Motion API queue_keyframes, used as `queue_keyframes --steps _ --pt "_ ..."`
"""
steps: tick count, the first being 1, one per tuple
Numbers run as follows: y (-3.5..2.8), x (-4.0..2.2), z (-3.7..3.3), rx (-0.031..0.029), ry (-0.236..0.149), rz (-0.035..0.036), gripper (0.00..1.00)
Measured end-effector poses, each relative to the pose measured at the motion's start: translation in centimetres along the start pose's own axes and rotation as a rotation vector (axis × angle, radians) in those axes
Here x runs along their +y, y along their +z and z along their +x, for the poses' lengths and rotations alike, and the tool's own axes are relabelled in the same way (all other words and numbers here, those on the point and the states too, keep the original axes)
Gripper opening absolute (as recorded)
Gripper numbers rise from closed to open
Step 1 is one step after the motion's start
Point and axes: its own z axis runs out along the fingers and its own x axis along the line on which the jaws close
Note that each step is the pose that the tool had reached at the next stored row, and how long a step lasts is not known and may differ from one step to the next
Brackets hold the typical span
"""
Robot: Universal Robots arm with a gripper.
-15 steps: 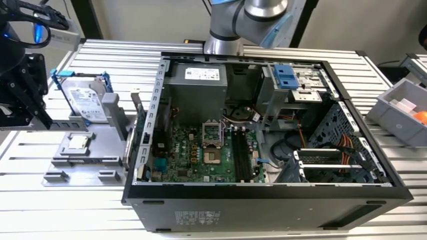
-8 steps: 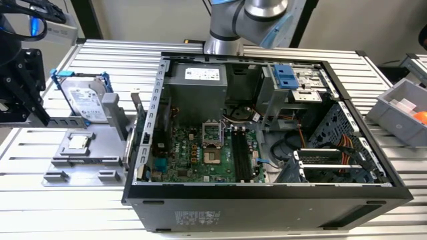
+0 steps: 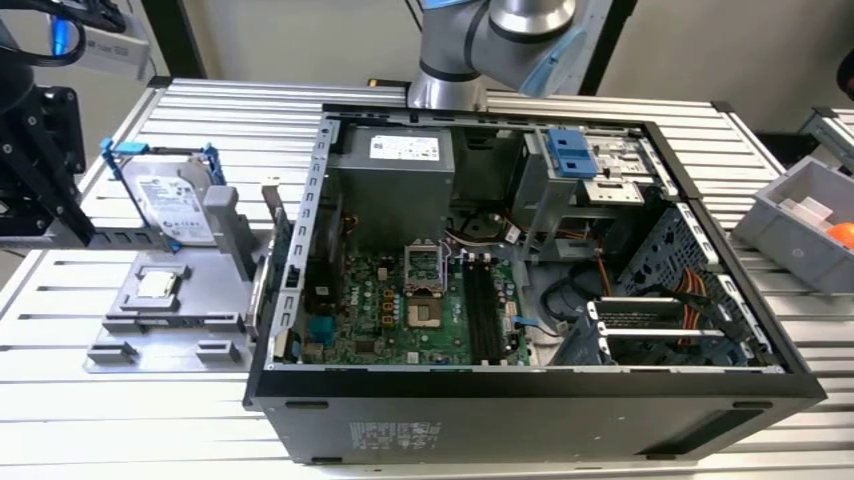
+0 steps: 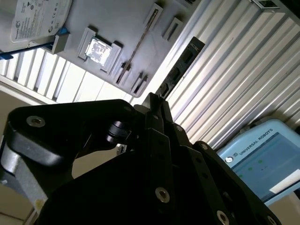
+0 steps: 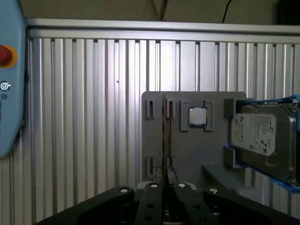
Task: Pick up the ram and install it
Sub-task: 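Pick up the ram and move it above insertion slot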
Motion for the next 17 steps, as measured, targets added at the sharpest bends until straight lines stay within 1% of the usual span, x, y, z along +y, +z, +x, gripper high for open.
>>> queue_keyframes --steps 9,12,17 --pt "-0.75 0.03 -0.04 0.0002 0.0 -0.0003 0.0" --pt "-0.9 0.03 -0.05 0.0002 0.0 -0.0003 0.0" --pt "-0.89 0.03 -0.05 -0.0001 0.0 0.0009 0.0"
